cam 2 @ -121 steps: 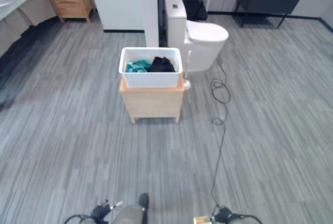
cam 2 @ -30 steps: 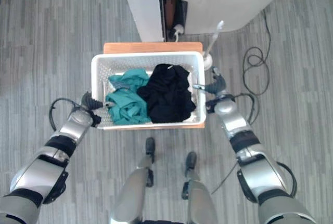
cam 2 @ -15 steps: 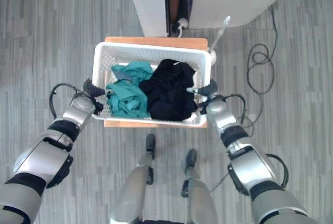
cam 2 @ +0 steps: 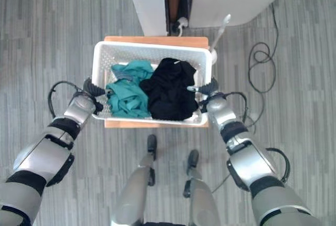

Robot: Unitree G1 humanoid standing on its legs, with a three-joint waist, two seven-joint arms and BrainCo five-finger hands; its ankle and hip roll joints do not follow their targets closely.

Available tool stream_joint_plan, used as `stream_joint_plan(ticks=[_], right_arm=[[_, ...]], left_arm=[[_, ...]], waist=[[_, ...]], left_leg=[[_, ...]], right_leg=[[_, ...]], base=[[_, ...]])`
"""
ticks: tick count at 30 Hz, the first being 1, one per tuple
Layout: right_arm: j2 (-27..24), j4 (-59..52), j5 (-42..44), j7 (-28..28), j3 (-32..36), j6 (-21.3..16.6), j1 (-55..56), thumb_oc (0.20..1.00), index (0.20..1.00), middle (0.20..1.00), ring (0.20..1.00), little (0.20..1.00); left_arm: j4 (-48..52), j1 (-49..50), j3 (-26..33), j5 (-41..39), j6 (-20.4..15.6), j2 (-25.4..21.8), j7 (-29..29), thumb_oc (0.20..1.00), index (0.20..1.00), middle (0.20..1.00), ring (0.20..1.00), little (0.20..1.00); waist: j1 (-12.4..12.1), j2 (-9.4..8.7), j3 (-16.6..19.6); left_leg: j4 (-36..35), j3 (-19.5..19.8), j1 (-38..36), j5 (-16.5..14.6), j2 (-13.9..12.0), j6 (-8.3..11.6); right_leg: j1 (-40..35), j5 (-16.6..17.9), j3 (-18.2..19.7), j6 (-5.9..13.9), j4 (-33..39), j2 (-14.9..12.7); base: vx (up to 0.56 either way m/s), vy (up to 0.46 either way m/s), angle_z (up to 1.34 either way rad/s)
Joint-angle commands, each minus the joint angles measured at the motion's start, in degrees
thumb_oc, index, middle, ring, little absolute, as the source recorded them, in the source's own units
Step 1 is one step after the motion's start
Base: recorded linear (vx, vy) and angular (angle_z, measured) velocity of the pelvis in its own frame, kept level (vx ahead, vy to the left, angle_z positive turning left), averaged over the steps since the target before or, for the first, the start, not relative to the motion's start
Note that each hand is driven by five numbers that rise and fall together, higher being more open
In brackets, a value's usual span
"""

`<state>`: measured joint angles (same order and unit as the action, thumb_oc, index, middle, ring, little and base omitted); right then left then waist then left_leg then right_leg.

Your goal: Grab the laundry basket,head to the washer,open it,put in the laundry and shut it.

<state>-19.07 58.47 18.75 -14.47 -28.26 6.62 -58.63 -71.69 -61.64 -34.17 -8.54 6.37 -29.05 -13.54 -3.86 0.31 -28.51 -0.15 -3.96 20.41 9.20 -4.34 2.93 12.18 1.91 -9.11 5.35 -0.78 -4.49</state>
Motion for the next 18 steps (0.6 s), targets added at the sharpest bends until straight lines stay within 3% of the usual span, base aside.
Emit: stream_joint_plan(ticks=[1,2,7,18], right_arm=[[0.4,1.3,2.4,2.8,-2.6,-0.1,-2.4,0.351,0.351,0.351,0.351,0.351],[0.4,1.2,2.5,2.7,-2.8,-0.3,-2.6,0.2,0.2,0.2,0.2,0.2],[-0.9,-4.7,-0.9,1.3,-2.8,-0.9,-1.5,0.2,0.2,0.2,0.2,0.2],[-2.6,-9.3,-3.2,0.4,-0.5,-0.3,1.6,0.2,0.2,0.2,0.2,0.2]], left_arm=[[-5.8,-4.9,-3.8,5.8,-0.2,1.6,0.8,0.2,0.2,0.2,0.2,0.2],[-5.2,-5.6,-4.6,7.1,-0.4,1.2,0.8,0.2,0.2,0.2,0.2,0.2],[0.0,-4.6,-6.1,14.2,0.4,-1.3,0.4,0.2,0.2,0.2,0.2,0.2],[4.9,-0.3,-4.8,17.9,1.9,-1.3,0.0,0.2,0.2,0.2,0.2,0.2]], waist=[[-0.4,-1.56,-0.3],[-0.3,-1.74,-0.3],[-0.2,-1.85,-0.3],[-0.3,-1.96,0.7]], left_leg=[[9.9,1.1,3.8,-7.5,-2.5,3.1],[9.7,1.2,4.0,-7.3,-2.3,3.03],[9.2,1.4,4.5,-7.3,-2.1,2.85],[9.2,1.7,3.8,-8.2,-1.5,2.24]], right_leg=[[6.0,4.2,-1.2,3.18,-1.3,-8.1],[6.3,4.4,-1.3,3.2,-1.2,-8.2],[6.8,4.3,-1.4,3.39,-1.2,-8.3],[5.8,3.7,-1.5,3.55,-1.4,-8.6]], base=[[0.0,0.0,0.0],[0.0,0.0,0.0],[0.0,0.002,-0.01],[0.0,0.003,0.0]])
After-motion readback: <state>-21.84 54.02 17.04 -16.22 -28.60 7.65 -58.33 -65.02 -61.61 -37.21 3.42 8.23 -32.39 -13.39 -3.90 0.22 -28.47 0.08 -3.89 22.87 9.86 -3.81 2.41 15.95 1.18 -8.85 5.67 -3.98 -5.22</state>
